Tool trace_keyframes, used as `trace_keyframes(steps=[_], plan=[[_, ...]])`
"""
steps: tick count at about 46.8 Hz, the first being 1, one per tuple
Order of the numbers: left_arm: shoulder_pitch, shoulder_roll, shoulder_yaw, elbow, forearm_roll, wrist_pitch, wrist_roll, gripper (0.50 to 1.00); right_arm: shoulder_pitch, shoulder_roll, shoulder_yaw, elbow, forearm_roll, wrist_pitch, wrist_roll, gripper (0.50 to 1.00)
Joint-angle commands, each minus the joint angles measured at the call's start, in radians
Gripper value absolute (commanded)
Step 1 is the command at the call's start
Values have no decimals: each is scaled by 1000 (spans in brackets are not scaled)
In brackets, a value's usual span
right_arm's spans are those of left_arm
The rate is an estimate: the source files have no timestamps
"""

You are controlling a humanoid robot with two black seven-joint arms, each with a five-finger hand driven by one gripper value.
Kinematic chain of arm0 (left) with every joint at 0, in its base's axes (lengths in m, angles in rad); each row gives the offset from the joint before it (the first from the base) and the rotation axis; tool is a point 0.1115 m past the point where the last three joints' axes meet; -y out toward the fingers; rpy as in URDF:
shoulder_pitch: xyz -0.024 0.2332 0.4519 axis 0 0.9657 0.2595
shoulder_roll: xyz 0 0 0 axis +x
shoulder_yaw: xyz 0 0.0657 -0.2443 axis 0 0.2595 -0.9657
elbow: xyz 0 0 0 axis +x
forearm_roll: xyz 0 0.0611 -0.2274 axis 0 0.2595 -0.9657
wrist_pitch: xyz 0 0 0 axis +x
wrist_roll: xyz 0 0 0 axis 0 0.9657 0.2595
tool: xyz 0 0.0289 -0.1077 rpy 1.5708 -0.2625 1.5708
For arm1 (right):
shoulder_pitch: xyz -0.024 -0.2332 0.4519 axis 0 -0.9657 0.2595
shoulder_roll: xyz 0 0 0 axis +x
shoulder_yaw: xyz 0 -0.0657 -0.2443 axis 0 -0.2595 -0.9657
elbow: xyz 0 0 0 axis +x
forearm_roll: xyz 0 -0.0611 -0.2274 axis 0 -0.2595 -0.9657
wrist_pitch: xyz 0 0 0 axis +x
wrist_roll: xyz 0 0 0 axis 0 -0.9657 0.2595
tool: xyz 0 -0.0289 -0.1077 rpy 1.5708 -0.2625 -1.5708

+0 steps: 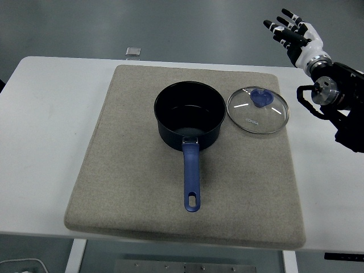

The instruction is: Lift the pot lid and place it to the right of the pot.

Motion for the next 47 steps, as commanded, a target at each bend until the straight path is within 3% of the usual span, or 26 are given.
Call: trace_keyframes(steps=[1,38,47], plan=[[0,0,0,0,0,0,0,1000,0,0,0,0,0,-1,0,903],[0,0,0,0,0,0,0,1000,-22,0,3,-9,18,-7,9,903],[0,0,0,0,0,0,0,1000,-23,0,12,-9,6,5,117,905]])
